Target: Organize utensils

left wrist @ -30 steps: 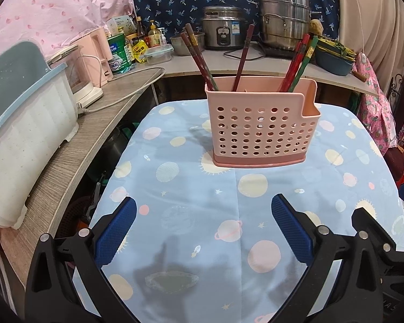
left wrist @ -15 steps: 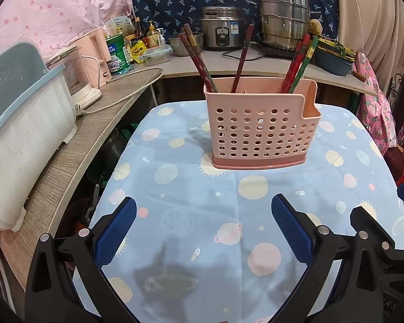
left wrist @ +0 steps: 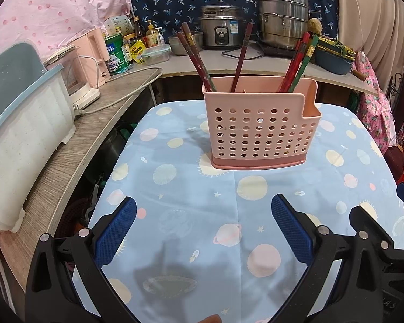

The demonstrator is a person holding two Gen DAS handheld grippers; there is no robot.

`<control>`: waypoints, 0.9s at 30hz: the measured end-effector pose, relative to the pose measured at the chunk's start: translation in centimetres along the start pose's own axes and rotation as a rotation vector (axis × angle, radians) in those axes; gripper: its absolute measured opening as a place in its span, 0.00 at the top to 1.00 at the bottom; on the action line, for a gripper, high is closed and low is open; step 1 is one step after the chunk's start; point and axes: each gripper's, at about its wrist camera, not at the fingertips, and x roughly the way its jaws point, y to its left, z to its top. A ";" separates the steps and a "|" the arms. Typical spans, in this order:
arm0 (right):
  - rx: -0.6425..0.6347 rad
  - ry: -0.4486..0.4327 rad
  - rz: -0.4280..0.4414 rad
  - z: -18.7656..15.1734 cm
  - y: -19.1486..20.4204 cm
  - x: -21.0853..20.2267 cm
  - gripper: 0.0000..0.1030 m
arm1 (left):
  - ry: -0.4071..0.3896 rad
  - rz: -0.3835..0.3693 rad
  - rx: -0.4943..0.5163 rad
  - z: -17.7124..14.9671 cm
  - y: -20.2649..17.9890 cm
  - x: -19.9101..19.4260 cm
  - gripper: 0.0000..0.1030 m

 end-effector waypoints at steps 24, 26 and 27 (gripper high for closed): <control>0.001 -0.001 0.000 0.3 -0.1 0.3 0.06 | -0.017 0.002 0.028 0.4 -0.1 0.1 0.07; 0.001 -0.001 0.000 0.3 -0.1 0.3 0.06 | -0.012 0.001 0.027 0.4 -0.1 0.2 0.07; 0.001 -0.001 0.000 0.2 -0.1 0.3 0.06 | -0.011 0.002 0.025 0.4 -0.1 0.2 0.07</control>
